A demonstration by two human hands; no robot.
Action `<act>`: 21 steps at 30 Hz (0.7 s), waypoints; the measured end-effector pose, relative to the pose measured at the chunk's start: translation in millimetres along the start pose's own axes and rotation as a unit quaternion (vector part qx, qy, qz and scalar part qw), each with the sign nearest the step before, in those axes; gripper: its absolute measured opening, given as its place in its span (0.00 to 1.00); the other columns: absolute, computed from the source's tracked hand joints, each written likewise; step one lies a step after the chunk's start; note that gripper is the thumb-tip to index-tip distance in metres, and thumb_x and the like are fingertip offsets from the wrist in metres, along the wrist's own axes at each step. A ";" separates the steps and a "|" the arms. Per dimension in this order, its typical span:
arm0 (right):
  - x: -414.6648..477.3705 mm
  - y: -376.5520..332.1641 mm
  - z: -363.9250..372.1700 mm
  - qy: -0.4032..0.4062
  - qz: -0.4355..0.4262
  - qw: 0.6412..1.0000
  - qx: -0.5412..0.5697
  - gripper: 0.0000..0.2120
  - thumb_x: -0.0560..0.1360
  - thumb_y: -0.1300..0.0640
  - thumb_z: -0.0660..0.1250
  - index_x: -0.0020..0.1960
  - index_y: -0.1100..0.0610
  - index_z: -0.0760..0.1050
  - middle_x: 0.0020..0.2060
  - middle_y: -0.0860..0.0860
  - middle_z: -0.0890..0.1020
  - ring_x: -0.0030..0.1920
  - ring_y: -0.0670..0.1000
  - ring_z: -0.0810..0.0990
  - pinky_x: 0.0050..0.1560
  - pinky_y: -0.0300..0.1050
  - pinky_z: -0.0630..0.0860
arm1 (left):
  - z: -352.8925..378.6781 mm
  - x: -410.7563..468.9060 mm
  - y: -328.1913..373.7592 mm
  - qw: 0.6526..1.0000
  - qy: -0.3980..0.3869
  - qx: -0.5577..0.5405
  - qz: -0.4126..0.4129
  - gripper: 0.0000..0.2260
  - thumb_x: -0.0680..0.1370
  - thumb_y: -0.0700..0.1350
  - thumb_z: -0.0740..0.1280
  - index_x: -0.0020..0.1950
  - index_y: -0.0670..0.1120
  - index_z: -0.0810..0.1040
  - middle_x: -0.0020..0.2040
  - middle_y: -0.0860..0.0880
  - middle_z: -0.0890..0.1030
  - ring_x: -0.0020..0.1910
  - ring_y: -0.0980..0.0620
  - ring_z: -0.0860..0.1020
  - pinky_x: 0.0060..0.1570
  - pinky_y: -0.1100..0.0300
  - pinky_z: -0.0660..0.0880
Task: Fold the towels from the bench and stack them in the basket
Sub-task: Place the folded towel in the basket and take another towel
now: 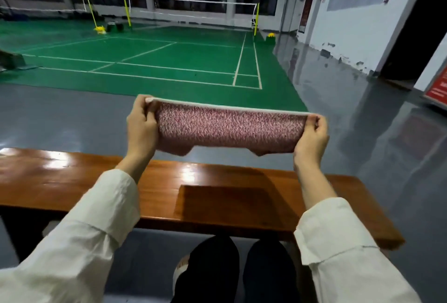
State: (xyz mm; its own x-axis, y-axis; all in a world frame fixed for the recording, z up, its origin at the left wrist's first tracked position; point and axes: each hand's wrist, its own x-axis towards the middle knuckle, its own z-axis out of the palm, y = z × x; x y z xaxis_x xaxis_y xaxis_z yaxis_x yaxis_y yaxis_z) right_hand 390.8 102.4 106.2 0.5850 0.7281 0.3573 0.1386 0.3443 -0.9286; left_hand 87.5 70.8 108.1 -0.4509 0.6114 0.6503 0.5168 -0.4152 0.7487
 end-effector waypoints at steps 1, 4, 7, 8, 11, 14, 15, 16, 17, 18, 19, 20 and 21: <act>-11.8 18.4 -5.5 -0.001 0.018 1.000 -0.010 0.07 0.83 0.56 0.55 0.49 0.54 0.69 0.43 0.51 0.74 0.44 0.48 0.71 0.34 0.34 0.67 | -1.0 -18.8 -14.1 1.000 -0.015 0.010 -0.010 0.06 0.81 0.37 0.58 0.47 0.46 0.70 0.37 0.56 0.72 0.33 0.63 0.69 0.36 0.69 0.65; -48.1 80.6 -23.7 -0.007 0.066 0.997 -0.037 0.06 0.82 0.59 0.56 0.48 0.58 0.71 0.42 0.54 0.74 0.45 0.50 0.70 0.39 0.41 0.66 | -6.6 -83.6 -64.0 0.995 -0.065 0.049 -0.056 0.07 0.81 0.36 0.59 0.47 0.47 0.72 0.38 0.53 0.74 0.36 0.61 0.70 0.37 0.63 0.65; -82.4 137.5 -42.0 -0.034 0.152 0.985 -0.074 0.11 0.82 0.59 0.57 0.54 0.65 0.75 0.46 0.55 0.76 0.48 0.51 0.72 0.46 0.40 0.66 | -13.0 -145.1 -105.3 0.985 -0.102 0.058 -0.125 0.06 0.80 0.35 0.60 0.47 0.45 0.73 0.41 0.50 0.77 0.41 0.57 0.72 0.39 0.64 0.66; -91.6 151.1 -48.2 -0.050 0.186 0.978 -0.082 0.13 0.82 0.57 0.57 0.56 0.65 0.75 0.47 0.55 0.76 0.48 0.52 0.73 0.47 0.41 0.67 | -13.1 -160.3 -115.3 0.979 -0.107 0.059 -0.160 0.05 0.80 0.36 0.61 0.48 0.44 0.73 0.43 0.48 0.78 0.43 0.54 0.73 0.40 0.64 0.65; -105.6 169.3 -54.6 -0.083 0.237 0.962 -0.103 0.13 0.82 0.54 0.57 0.57 0.62 0.74 0.49 0.53 0.77 0.50 0.51 0.75 0.47 0.42 0.68 | -6.9 -182.6 -135.0 0.959 -0.115 0.060 -0.251 0.02 0.80 0.40 0.63 0.50 0.42 0.72 0.46 0.45 0.77 0.47 0.49 0.74 0.42 0.63 0.64; -103.2 166.7 -42.8 -0.109 0.199 0.959 -0.169 0.12 0.81 0.56 0.59 0.59 0.61 0.74 0.53 0.53 0.75 0.54 0.51 0.74 0.51 0.42 0.67 | 0.6 -177.5 -143.5 0.948 -0.151 0.062 -0.273 0.06 0.81 0.43 0.62 0.49 0.41 0.72 0.43 0.49 0.77 0.46 0.50 0.74 0.40 0.60 0.63; -102.6 163.6 -35.0 -0.119 0.174 0.958 -0.193 0.11 0.80 0.58 0.60 0.60 0.61 0.74 0.56 0.53 0.74 0.55 0.50 0.73 0.52 0.41 0.66 | 1.4 -172.4 -144.8 0.947 -0.165 0.057 -0.270 0.06 0.81 0.43 0.62 0.48 0.41 0.73 0.42 0.50 0.77 0.44 0.51 0.74 0.40 0.59 0.64; -103.0 158.8 -25.8 -0.130 0.141 0.958 -0.214 0.11 0.79 0.59 0.61 0.60 0.59 0.74 0.58 0.52 0.72 0.56 0.49 0.72 0.53 0.39 0.66 | 1.8 -167.0 -146.5 0.947 -0.175 0.051 -0.266 0.06 0.80 0.43 0.63 0.47 0.41 0.74 0.42 0.51 0.78 0.43 0.53 0.74 0.41 0.58 0.66; -105.1 154.0 -14.6 -0.148 0.100 0.957 -0.228 0.11 0.79 0.59 0.62 0.61 0.58 0.74 0.60 0.52 0.71 0.58 0.49 0.71 0.55 0.38 0.65 | 2.0 -161.5 -146.6 0.947 -0.181 0.042 -0.263 0.05 0.79 0.43 0.64 0.46 0.42 0.76 0.42 0.50 0.79 0.42 0.54 0.74 0.42 0.58 0.68; -109.7 149.2 -1.2 -0.181 0.057 0.954 -0.232 0.12 0.79 0.59 0.63 0.62 0.58 0.73 0.62 0.52 0.71 0.60 0.48 0.71 0.58 0.37 0.65 | 1.8 -156.6 -146.1 0.947 -0.184 0.034 -0.259 0.04 0.78 0.43 0.66 0.45 0.44 0.78 0.42 0.50 0.80 0.41 0.56 0.75 0.43 0.59 0.69; -116.8 144.0 14.0 -0.232 0.022 0.946 -0.225 0.14 0.79 0.59 0.63 0.63 0.57 0.73 0.63 0.51 0.72 0.62 0.48 0.70 0.60 0.37 0.64 | 1.9 -153.0 -144.9 0.948 -0.189 0.027 -0.256 0.03 0.77 0.43 0.68 0.43 0.46 0.80 0.41 0.51 0.81 0.40 0.58 0.75 0.43 0.61 0.69; -127.6 140.6 31.5 -0.300 0.004 0.931 -0.210 0.15 0.79 0.58 0.63 0.65 0.56 0.72 0.64 0.50 0.72 0.64 0.46 0.69 0.61 0.37 0.64 | 3.0 -150.5 -143.3 0.947 -0.195 0.023 -0.256 0.02 0.75 0.42 0.70 0.42 0.48 0.80 0.41 0.52 0.81 0.39 0.60 0.75 0.43 0.63 0.69; -139.9 140.1 48.6 -0.373 0.005 0.908 -0.187 0.17 0.79 0.58 0.63 0.67 0.55 0.71 0.64 0.48 0.72 0.64 0.45 0.69 0.62 0.37 0.63 | 4.2 -149.1 -142.2 0.944 -0.202 0.019 -0.259 0.03 0.74 0.42 0.71 0.42 0.49 0.81 0.40 0.53 0.81 0.39 0.61 0.76 0.43 0.65 0.70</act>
State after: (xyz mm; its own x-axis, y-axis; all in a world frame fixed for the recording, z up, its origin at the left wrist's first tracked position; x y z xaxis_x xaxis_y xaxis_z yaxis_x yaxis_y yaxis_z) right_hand 289.5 77.6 -69.0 -0.0981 0.9776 0.1864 0.4804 0.2106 -0.8514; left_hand 84.3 41.4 -95.9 -0.3403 0.9360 0.0903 0.3324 0.0299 0.9427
